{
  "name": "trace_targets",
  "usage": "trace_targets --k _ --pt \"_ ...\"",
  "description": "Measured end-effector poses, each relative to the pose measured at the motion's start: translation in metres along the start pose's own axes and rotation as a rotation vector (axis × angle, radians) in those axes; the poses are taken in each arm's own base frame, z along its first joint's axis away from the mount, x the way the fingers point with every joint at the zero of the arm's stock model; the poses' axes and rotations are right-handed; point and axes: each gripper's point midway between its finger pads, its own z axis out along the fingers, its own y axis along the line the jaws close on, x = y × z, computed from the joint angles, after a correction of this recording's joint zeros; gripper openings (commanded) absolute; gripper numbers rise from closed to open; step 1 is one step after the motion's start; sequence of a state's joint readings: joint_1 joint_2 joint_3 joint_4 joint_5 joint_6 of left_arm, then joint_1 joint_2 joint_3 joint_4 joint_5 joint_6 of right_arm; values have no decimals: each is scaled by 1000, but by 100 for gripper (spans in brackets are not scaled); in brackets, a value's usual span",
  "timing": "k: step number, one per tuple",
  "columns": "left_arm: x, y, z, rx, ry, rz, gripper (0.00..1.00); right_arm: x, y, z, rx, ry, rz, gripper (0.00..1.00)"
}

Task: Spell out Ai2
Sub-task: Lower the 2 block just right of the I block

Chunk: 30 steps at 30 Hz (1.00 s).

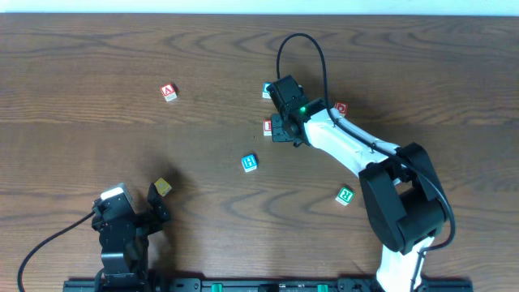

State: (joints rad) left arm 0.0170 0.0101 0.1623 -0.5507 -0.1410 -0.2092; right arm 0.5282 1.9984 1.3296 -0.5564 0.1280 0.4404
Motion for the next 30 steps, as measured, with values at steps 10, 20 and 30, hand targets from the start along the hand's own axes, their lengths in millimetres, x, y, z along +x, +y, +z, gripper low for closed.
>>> trace_targets --k 10,20,30 --pt "0 0 0 0 0 0 95 0 0 0 -1 1 4 42" --pt "0 0 0 0 0 0 95 -10 5 0 -20 -41 10 45" --pt "0 0 0 0 0 0 95 -35 8 -3 -23 -149 26 50"
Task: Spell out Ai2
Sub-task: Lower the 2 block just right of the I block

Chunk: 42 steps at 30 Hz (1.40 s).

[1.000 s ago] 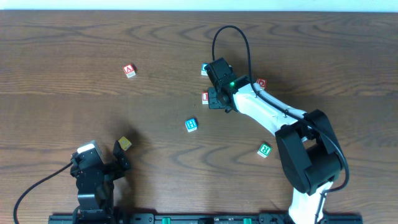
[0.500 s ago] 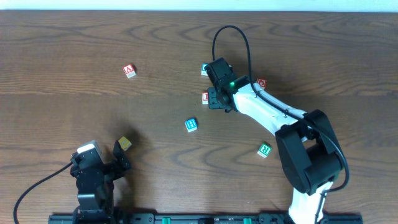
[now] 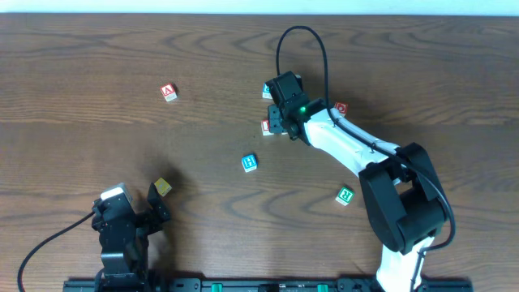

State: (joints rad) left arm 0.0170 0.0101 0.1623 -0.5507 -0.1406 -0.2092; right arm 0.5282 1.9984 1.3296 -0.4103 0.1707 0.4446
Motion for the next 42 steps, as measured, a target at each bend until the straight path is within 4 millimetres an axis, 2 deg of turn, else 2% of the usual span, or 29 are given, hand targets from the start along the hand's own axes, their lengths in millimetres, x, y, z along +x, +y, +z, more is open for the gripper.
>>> trace_targets --k 5,7,11,14,16,30,42 --pt "0 0 0 0 0 0 95 -7 -1 0 7 -31 5 45" --pt "0 0 0 0 0 0 96 -8 -4 0 17 -35 7 34" --pt "0 0 0 0 0 0 95 -9 -22 2 53 -17 49 1" --pt "0 0 0 0 0 0 95 -10 -48 4 83 10 97 2" --pt "0 0 0 0 0 0 95 -6 -54 5 87 33 107 1" --pt "0 0 0 0 0 0 95 10 -45 4 45 104 95 2" --pt "0 0 0 0 0 0 95 17 -25 2 -5 124 71 1"
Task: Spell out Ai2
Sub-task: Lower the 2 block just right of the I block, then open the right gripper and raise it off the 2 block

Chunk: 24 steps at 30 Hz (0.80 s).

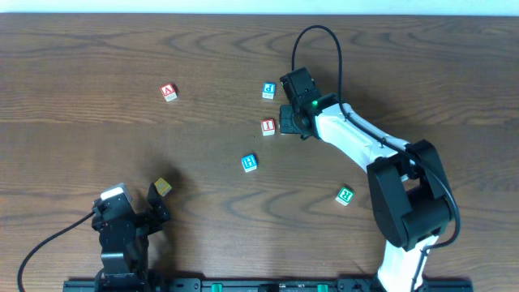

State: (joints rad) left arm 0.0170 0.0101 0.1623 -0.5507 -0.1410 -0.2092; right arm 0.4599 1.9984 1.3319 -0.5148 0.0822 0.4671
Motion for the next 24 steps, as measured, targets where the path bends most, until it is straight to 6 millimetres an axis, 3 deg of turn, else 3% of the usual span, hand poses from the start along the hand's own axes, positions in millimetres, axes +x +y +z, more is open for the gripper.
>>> trace_targets --k 24 --pt "0 0 0 0 0 0 95 5 10 -1 -22 10 -17 1"
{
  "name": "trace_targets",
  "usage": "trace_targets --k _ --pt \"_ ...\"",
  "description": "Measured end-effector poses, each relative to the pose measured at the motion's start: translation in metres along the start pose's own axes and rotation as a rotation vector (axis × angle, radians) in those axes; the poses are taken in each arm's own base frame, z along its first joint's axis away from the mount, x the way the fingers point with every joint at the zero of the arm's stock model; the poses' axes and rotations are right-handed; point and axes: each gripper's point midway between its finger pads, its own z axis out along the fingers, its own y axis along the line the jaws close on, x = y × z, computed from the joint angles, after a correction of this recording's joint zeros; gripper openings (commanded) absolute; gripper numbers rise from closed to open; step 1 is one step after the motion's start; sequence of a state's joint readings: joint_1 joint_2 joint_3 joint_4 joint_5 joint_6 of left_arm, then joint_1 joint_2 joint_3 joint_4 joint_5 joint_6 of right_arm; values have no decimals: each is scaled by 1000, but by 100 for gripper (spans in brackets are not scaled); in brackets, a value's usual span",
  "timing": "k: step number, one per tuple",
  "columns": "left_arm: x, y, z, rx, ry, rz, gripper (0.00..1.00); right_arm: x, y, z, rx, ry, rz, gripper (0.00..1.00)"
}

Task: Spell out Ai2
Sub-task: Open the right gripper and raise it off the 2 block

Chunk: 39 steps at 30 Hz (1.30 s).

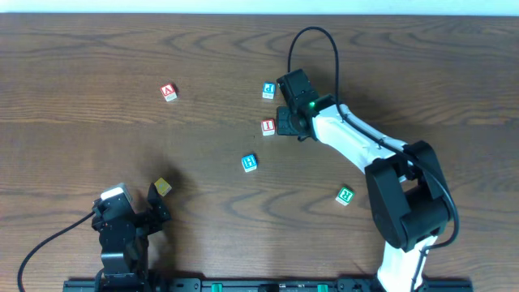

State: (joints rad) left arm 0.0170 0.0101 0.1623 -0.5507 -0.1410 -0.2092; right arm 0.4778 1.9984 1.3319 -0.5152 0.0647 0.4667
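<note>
The red "I" block [268, 126] lies on the table in the overhead view. My right gripper [284, 124] stands just to its right, at or almost at its edge, and the wrist body hides its fingers. A red "A" block [169, 92] sits far to the left. No block showing a "2" can be made out. My left gripper [156, 204] rests at the near left, open, beside a yellowish block [163, 187].
A blue "P" block [268, 90] lies just behind the right gripper. A blue "H" block [250, 163] sits nearer the front, and a green "R" block [345, 195] is at the near right. The right arm [357, 142] reaches in from the lower right.
My right gripper has shifted a little to the left, closing the small gap to the red "I" block. The blocks and the left arm are where they were.
At first my right gripper stood over the red "I" block, partly covering it, and it stayed there a second later. Then it was off to the right with the block fully showing. Now it is back against the block's right side.
</note>
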Motion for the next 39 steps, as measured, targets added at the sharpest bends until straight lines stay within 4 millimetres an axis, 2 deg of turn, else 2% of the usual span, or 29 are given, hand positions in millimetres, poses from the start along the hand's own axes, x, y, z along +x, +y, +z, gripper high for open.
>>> trace_targets --k 9,18,22,25,28,29,30,31,32,34,39 --pt "0 0 0 0 0 0 95 -2 -3 0 29 -15 -10 1" --pt "0 0 0 0 0 0 95 -15 -12 -2 88 -73 -42 1" --pt "0 0 0 0 0 0 95 -41 1 -15 70 -129 -71 1" --pt "0 0 0 0 0 0 95 -65 19 -33 43 -194 -98 1" --pt "0 0 0 0 0 0 95 -67 27 -41 40 -190 -119 1" --pt "0 0 0 0 0 0 95 -66 27 -43 44 -181 -123 8" --pt "0 0 0 0 0 0 95 -65 26 -46 51 -167 -130 22" --pt "0 0 0 0 0 0 95 -66 26 -50 54 -161 -132 50" --pt "0 0 0 0 0 0 95 -67 26 -53 59 -155 -134 72" --pt "0 0 0 0 0 0 95 -71 27 -64 66 -149 -161 99" --pt "0 0 0 0 0 0 95 -77 28 -84 75 -135 -220 99"
